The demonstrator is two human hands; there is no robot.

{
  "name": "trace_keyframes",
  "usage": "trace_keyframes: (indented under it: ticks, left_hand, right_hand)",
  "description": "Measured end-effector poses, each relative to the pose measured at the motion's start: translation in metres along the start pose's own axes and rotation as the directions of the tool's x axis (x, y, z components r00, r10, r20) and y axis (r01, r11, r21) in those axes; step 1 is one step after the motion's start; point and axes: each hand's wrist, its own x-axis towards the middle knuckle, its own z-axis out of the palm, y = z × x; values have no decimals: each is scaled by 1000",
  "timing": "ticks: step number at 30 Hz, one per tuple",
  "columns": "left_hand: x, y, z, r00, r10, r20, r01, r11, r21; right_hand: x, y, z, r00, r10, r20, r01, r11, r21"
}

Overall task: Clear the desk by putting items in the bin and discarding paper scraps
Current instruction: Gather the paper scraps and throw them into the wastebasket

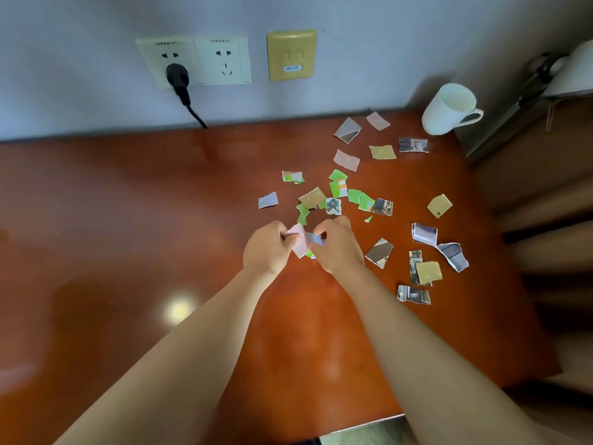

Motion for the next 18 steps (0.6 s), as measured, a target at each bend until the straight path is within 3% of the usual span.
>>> trace_keyframes:
  ticks: [7,11,18]
  left_hand:
    - [9,2,-1,999,-16,37,13,996,93]
    - [11,-1,-1,999,43,23,-45,989,142]
    - [16,0,-7,995,-39,96,45,997,-66]
  right_hand:
    - [4,2,-2,997,25,74,-28,999,39]
    - [3,5,-7,992,4,126,-6,1000,15]
    - [-1,5,-11,994,20,106,-5,990,-138]
